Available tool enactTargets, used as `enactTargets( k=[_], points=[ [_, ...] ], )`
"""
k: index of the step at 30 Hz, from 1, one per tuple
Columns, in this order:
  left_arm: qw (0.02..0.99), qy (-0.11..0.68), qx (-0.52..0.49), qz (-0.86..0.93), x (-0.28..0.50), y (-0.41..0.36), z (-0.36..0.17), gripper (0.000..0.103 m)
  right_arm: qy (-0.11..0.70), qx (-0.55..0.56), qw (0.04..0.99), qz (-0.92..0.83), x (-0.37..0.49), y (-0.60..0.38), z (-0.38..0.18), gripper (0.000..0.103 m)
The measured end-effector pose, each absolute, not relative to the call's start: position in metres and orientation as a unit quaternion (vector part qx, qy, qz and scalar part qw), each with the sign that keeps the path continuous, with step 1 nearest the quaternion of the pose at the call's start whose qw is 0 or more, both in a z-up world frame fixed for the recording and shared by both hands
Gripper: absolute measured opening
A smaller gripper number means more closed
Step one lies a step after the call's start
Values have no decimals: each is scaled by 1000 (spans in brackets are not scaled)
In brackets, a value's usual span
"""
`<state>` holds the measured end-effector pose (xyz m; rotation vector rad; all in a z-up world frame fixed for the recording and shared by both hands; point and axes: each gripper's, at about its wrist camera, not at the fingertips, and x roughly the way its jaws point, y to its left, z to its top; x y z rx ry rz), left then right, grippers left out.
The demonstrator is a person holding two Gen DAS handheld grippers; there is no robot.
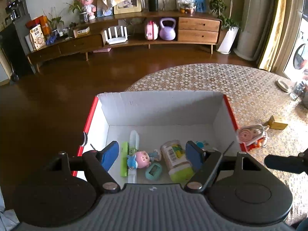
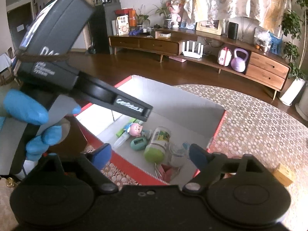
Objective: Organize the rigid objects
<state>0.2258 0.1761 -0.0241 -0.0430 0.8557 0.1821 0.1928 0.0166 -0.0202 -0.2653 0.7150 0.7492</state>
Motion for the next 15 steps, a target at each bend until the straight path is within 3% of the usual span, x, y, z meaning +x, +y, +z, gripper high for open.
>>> enactTargets(
  k=[15],
  points=[
    [928,364,-18,72,174,129,-5,80,333,-98,872,345,160,-57,-1,100]
  ],
)
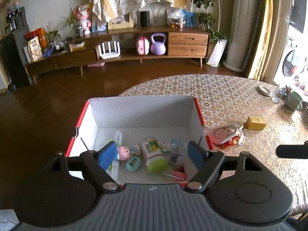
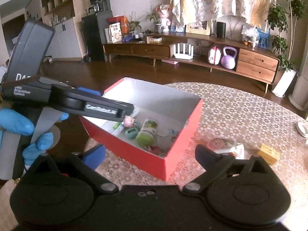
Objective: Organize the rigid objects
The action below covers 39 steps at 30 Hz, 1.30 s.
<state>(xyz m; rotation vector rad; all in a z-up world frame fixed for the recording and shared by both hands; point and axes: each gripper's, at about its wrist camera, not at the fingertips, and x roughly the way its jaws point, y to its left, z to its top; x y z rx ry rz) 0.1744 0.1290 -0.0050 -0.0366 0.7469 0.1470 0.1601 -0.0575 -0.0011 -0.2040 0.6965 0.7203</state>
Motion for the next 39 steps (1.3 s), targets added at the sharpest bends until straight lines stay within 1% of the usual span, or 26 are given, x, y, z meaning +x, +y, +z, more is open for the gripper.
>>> enactTargets(
  k=[8,17,20,24,27,30,39],
  points=[
    [938,341,-25,57,148,91,-6,80,326,-95,884,321,152,-125,-2,100],
    [942,333,-38,16,145,43,-15,80,328,-75,899,279,162,-189,-12,100],
    [945,326,-35,6,150,27,-19,85,331,-76,902,268,169,-202,-18,100],
    [945,322,-51,-12,162,12,-28,86,331,-91,903,259,178,-213,-26,100],
    [943,328,-60,-16,174,1,-38,92,330,-99,903,255,187,-220,-32,100],
    [941,331,-66,-20,187,-10,-47,95,329,-108,904,252,199,-226,-36,100],
    [936,346,-62,-6,228,-30,-73,95,331,-124,904,241,241,-246,-58,100]
  ],
)
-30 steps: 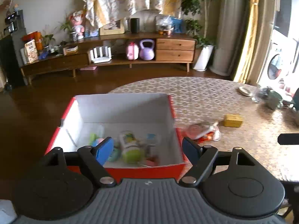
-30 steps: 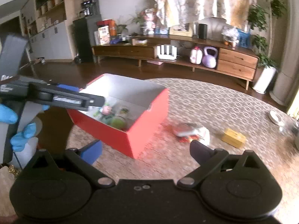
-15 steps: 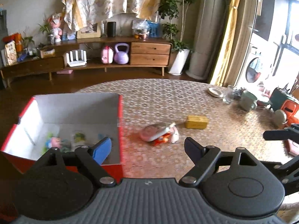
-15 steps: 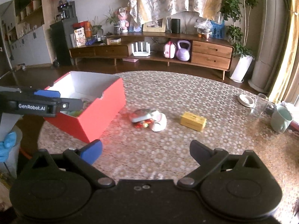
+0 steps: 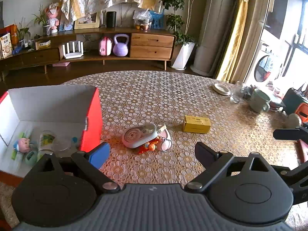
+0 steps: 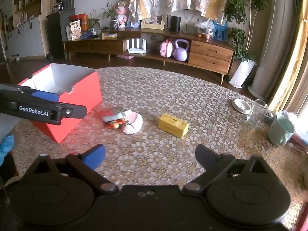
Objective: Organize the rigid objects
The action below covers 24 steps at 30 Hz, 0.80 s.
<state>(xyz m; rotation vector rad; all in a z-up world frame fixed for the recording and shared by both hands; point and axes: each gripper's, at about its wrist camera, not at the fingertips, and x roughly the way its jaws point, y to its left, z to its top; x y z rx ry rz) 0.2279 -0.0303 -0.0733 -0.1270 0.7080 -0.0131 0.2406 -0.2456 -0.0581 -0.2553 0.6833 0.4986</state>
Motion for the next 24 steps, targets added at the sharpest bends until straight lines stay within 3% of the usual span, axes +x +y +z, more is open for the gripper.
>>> enactTargets(
  k=[24],
  points=[
    [929,367,-40,19,322,-31,-150,95,361,-130,893,234,354,-232,-127,95]
  ],
)
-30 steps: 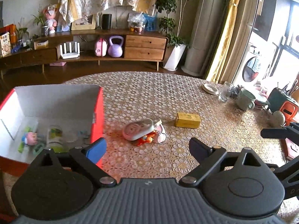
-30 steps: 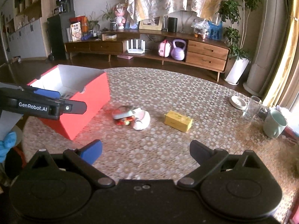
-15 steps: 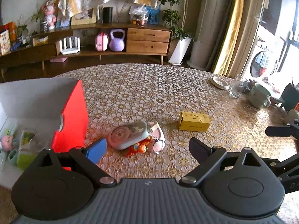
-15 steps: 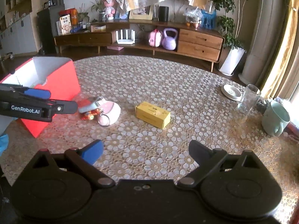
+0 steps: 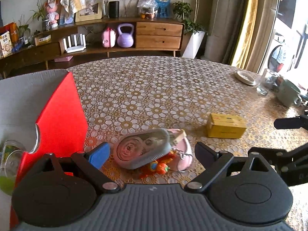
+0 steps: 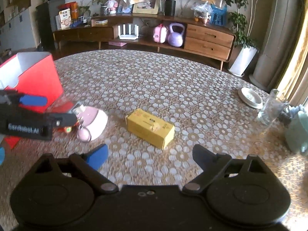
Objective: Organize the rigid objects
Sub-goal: 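Grasp the grey tape dispenser with the left tool while the right tool grasps the yellow box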
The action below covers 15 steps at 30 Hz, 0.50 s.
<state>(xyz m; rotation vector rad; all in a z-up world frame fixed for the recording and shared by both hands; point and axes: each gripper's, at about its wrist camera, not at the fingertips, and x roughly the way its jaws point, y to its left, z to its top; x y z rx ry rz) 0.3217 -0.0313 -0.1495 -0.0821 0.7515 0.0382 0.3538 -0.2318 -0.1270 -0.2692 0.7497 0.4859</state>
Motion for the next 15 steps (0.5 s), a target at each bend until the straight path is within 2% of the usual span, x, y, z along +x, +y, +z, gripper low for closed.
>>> enactTargets(
  k=[15],
  points=[
    [915,391,-92,18,347,-15,-176,95,381,-109,891,224,396,-209,-151,94]
  ],
)
